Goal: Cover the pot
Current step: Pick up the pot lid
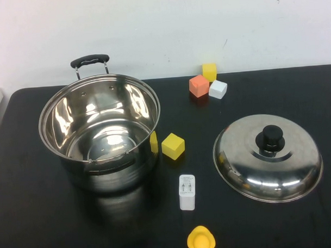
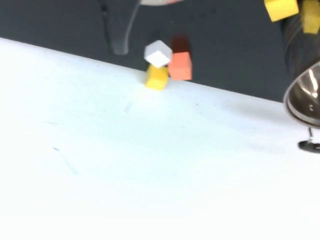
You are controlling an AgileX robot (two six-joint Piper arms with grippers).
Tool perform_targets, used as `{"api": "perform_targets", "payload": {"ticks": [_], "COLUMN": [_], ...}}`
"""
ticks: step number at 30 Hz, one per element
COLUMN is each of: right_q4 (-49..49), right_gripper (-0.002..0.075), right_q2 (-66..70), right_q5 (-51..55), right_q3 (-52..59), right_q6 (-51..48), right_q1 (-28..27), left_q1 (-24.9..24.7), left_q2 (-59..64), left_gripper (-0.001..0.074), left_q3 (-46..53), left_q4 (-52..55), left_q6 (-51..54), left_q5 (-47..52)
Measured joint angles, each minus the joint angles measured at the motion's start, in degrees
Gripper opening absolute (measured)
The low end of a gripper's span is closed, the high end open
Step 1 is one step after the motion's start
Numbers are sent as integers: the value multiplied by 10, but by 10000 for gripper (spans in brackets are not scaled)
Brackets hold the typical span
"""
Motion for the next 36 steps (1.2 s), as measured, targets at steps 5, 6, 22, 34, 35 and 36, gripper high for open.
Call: {"api": "perform_targets", "payload": {"ticks": [5,6,22,34,35,36], "right_q4": [-49,-68,-92,-33,-29,-24], "right_gripper": [533,535,492,479,478,477], "right_q2": [141,173,505,582,585,588], "right_q5": [-146,-182,-428,-431,-431,-431], "right_q3": [-2,-4,-77,-115,-115,-115], "right_q6": [48,62,98,98,98,98], "right_q1": [49,53,55,55,55,55], "left_q1": [0,0,0,0,0,0], "left_q2": [0,0,0,0,0,0], "left_gripper": [-2,-2,-2,-2,-2,-2], "left_q3": [0,0,0,0,0,0], "left_q4": [0,0,0,0,0,0], "left_q6": [0,0,0,0,0,0], "left_q5": [0,0,0,0,0,0]}}
